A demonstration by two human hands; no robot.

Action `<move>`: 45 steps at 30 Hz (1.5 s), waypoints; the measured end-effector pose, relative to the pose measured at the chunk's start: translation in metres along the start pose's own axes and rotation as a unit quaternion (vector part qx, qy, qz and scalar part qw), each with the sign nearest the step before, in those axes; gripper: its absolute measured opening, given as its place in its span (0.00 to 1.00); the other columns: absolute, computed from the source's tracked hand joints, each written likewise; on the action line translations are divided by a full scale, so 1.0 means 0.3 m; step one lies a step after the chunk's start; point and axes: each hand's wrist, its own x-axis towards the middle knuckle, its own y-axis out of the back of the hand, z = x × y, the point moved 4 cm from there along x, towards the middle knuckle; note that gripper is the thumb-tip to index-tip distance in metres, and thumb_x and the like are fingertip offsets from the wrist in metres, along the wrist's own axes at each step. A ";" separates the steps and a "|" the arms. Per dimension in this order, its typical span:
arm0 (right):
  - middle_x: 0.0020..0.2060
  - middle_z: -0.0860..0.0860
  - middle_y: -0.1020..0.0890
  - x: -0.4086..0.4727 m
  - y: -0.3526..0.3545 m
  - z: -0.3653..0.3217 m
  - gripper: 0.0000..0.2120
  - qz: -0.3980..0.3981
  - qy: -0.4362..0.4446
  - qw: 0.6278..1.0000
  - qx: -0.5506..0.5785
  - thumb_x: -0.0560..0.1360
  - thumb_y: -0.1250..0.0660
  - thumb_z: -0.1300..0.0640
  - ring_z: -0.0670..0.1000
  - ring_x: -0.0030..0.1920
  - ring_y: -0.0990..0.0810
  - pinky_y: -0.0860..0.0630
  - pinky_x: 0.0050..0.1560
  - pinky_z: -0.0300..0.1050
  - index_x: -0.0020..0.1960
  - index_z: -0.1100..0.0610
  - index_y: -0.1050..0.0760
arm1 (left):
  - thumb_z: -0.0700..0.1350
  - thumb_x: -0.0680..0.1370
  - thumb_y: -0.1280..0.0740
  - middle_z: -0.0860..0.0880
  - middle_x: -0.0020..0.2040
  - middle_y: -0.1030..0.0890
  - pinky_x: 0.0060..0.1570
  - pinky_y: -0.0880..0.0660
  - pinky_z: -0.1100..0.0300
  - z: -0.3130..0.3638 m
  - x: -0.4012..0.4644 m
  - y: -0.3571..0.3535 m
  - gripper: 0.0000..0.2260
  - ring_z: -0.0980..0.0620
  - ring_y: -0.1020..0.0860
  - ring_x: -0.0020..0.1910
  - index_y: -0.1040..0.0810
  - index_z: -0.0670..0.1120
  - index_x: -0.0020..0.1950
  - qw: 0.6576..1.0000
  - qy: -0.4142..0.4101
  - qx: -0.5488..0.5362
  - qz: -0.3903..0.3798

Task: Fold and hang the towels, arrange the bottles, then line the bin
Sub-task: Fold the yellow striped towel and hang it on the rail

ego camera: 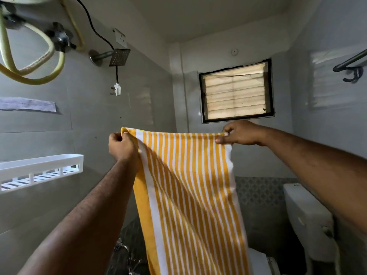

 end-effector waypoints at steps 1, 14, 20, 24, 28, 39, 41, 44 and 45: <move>0.51 0.52 0.19 -0.002 0.031 -0.002 0.24 0.053 0.001 0.998 -0.040 0.71 0.27 0.32 0.49 0.48 0.22 0.24 0.49 0.48 0.50 0.53 0.18 | 0.47 0.82 0.35 0.50 0.42 0.21 0.54 0.22 0.51 -0.008 -0.007 -0.005 0.06 0.49 0.24 0.44 0.24 0.46 0.48 1.000 -0.001 0.004 -0.007; 0.48 0.56 0.15 -0.054 0.030 0.016 0.11 0.091 -0.055 0.974 0.198 0.72 0.21 0.58 0.54 0.48 0.14 0.15 0.49 0.54 0.49 0.57 0.21 | 0.48 0.83 0.37 0.48 0.46 0.22 0.47 0.32 0.58 0.002 -0.060 -0.013 0.08 0.48 0.24 0.46 0.24 0.44 0.50 0.997 -0.024 0.065 -0.030; 0.50 0.56 0.16 -0.048 0.032 0.056 0.10 0.139 -0.062 0.958 0.242 0.77 0.26 0.61 0.55 0.50 0.15 0.17 0.42 0.47 0.55 0.60 0.25 | 0.50 0.84 0.39 0.50 0.48 0.22 0.48 0.30 0.55 0.040 -0.081 -0.025 0.10 0.47 0.24 0.48 0.24 0.45 0.57 0.987 -0.076 0.117 -0.074; 0.55 0.54 0.21 -0.036 0.032 0.111 0.16 0.133 -0.096 0.955 0.249 0.78 0.27 0.60 0.53 0.50 0.18 0.19 0.40 0.48 0.62 0.55 0.30 | 0.54 0.84 0.40 0.45 0.53 0.19 0.56 0.22 0.45 0.047 -0.097 -0.037 0.13 0.41 0.21 0.52 0.25 0.47 0.62 0.959 -0.147 0.208 -0.121; 0.59 0.54 0.21 -0.020 0.116 0.112 0.34 0.198 -0.101 0.896 0.384 0.73 0.21 0.54 0.52 0.53 0.18 0.19 0.55 0.52 0.73 0.52 0.34 | 0.53 0.85 0.41 0.45 0.57 0.20 0.56 0.26 0.51 0.128 -0.091 -0.093 0.14 0.42 0.22 0.57 0.25 0.46 0.62 0.970 -0.127 0.151 -0.140; 0.42 0.57 0.12 -0.226 -0.425 0.291 0.14 -0.169 -0.290 0.835 0.436 0.83 0.36 0.48 0.55 0.39 0.13 0.17 0.45 0.50 0.53 0.58 0.19 | 0.37 0.82 0.36 0.41 0.45 0.22 0.48 0.23 0.51 0.134 -0.054 -0.134 0.04 0.42 0.22 0.42 0.23 0.36 0.50 0.938 0.036 0.279 -0.201; 0.43 0.57 0.12 -0.171 -0.418 0.296 0.18 -0.120 -0.289 0.813 0.490 0.85 0.40 0.47 0.55 0.38 0.13 0.17 0.42 0.48 0.51 0.57 0.18 | 0.36 0.81 0.35 0.41 0.46 0.23 0.48 0.25 0.52 0.144 -0.029 -0.141 0.03 0.45 0.24 0.37 0.25 0.36 0.49 0.953 0.073 0.198 -0.217; 0.49 0.58 0.13 -0.112 -0.392 0.279 0.18 -0.062 -0.285 0.786 0.545 0.84 0.39 0.47 0.55 0.45 0.13 0.16 0.51 0.50 0.58 0.59 0.17 | 0.52 0.80 0.29 0.42 0.56 0.16 0.56 0.20 0.45 0.138 -0.045 -0.114 0.17 0.39 0.17 0.52 0.22 0.39 0.58 0.917 0.152 0.074 -0.362; 0.51 0.59 0.13 -0.101 -0.384 0.280 0.18 -0.052 -0.288 0.781 0.551 0.84 0.38 0.48 0.56 0.47 0.14 0.19 0.59 0.52 0.60 0.60 0.18 | 0.56 0.77 0.28 0.41 0.56 0.14 0.58 0.20 0.42 0.085 -0.072 -0.084 0.20 0.38 0.16 0.56 0.20 0.43 0.61 0.885 0.179 0.117 -0.415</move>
